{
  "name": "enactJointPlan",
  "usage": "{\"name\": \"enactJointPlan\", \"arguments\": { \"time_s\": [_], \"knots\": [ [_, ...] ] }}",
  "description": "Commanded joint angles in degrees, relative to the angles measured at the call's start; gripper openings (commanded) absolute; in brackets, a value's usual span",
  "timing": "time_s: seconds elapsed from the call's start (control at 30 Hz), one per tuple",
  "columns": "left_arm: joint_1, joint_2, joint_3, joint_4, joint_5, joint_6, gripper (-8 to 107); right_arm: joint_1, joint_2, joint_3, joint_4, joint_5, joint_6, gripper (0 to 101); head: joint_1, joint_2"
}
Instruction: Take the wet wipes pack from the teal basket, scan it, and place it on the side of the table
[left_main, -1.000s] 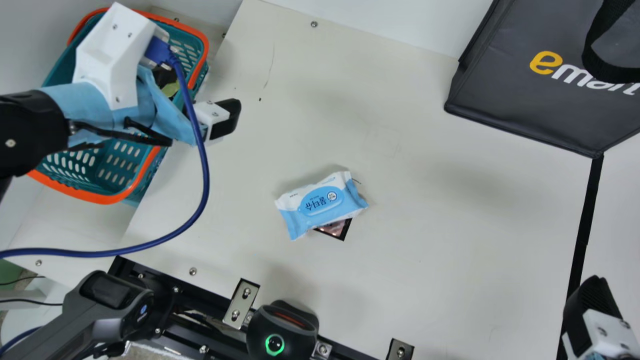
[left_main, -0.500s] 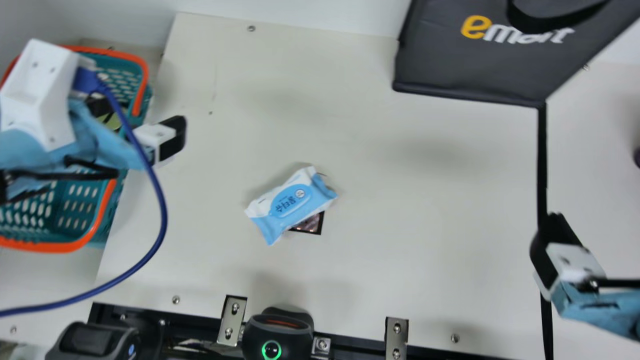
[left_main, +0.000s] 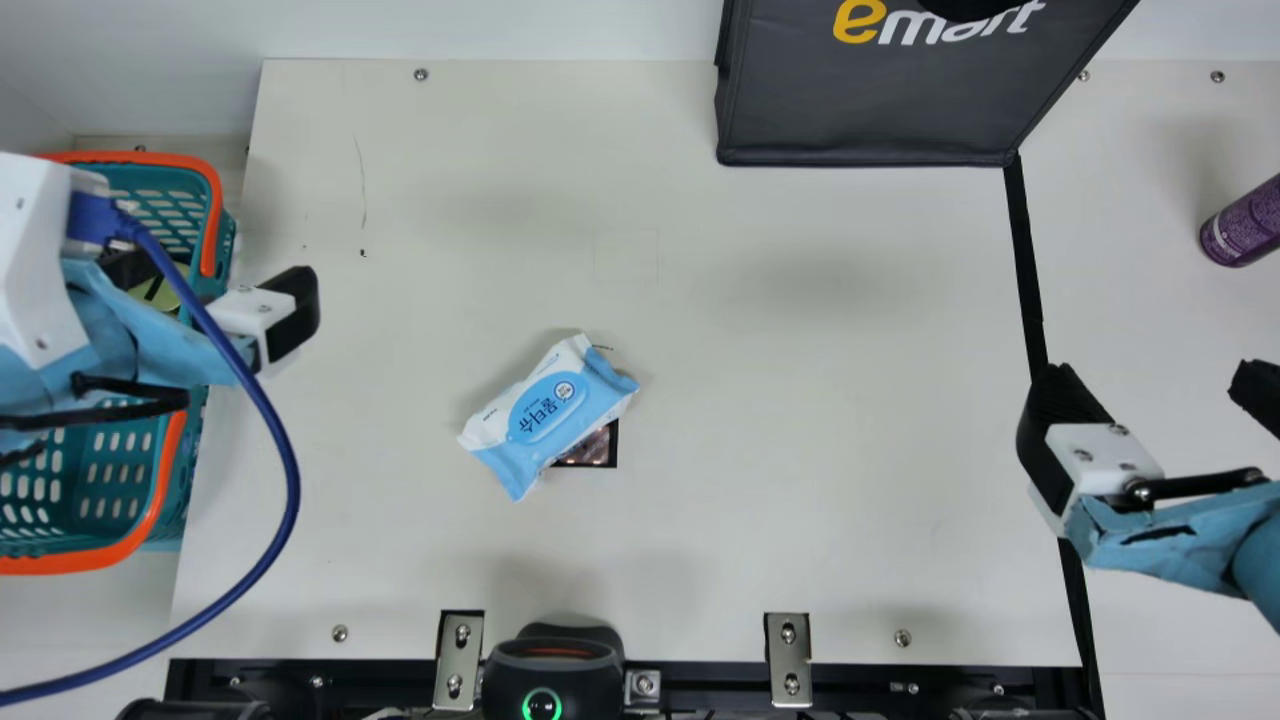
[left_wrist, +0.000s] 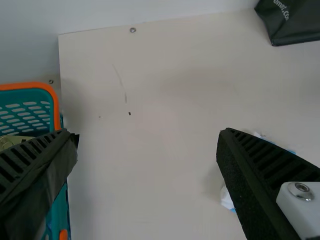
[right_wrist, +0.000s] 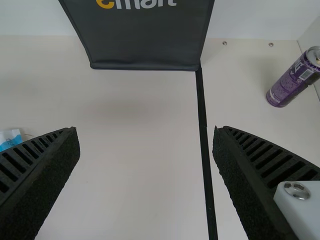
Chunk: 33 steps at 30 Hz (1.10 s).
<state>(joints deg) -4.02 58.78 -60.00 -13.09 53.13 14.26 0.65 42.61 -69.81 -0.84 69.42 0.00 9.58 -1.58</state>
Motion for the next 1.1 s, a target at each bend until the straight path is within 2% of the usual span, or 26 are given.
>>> {"name": "enactJointPlan", "arguments": {
  "time_s": [0.0,0.57,0.77,1.07],
  "knots": [
    [-1.97,-0.15,0.17,0.69,0.10,-0.73,90,0.00,0.00,0.00,0.00,0.00,0.00,95,-1.66,0.00],
    [-22.92,4.76,0.10,7.88,-0.65,-9.19,90,0.00,0.00,0.00,0.00,0.00,0.00,95,-1.66,0.00],
    [-27.04,8.52,-1.03,7.98,0.56,-8.90,90,0.00,0.00,0.00,0.00,0.00,0.00,95,-1.66,0.00],
    [-29.91,14.05,-2.95,6.39,3.35,-5.73,90,0.00,0.00,0.00,0.00,0.00,0.00,95,-1.66,0.00]
  ]
}}
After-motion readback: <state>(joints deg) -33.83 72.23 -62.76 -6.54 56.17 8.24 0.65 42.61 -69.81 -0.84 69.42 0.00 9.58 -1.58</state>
